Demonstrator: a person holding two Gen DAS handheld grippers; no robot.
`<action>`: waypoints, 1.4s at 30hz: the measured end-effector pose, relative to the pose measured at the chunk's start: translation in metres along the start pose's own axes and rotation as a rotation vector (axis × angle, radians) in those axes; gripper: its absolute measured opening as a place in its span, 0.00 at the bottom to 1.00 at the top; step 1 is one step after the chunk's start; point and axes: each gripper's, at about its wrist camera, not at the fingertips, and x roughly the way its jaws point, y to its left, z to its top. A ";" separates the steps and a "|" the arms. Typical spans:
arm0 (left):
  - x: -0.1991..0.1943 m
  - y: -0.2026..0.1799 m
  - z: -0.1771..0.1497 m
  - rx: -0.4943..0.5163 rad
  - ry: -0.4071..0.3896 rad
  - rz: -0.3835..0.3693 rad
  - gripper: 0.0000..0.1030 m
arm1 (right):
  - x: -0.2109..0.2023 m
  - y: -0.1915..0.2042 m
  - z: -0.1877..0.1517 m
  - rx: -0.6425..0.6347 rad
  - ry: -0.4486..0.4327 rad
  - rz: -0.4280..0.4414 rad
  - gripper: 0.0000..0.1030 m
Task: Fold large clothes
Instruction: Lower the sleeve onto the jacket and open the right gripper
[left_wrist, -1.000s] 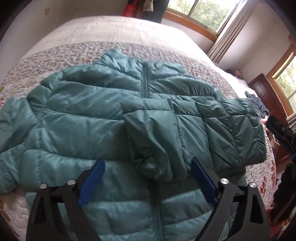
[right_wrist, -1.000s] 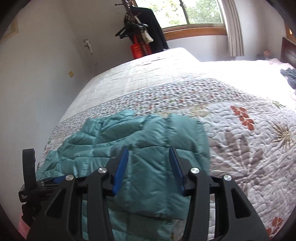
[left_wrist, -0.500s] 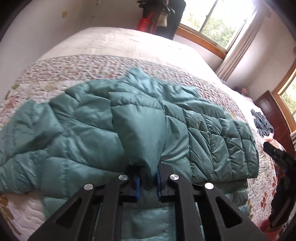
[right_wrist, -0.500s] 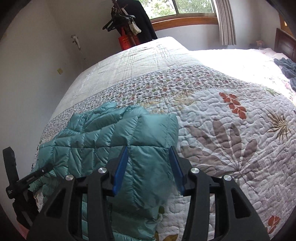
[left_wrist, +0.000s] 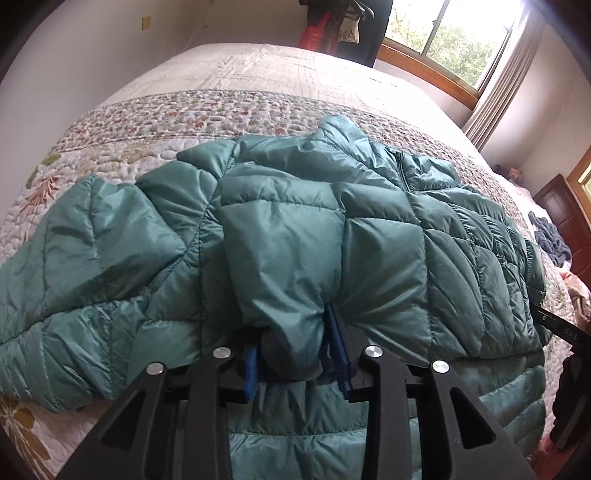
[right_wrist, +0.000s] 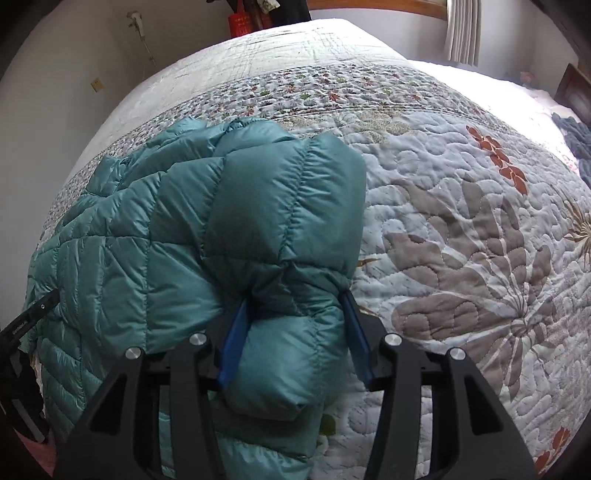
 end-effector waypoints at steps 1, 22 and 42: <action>-0.002 0.001 0.001 0.003 -0.008 0.014 0.40 | -0.002 0.000 0.000 0.006 0.001 0.001 0.47; 0.005 -0.031 0.005 0.098 -0.057 0.117 0.58 | -0.012 0.038 -0.005 -0.047 -0.005 0.082 0.45; -0.082 0.069 -0.059 -0.026 -0.104 0.089 0.73 | -0.062 0.085 -0.019 -0.144 -0.039 0.269 0.57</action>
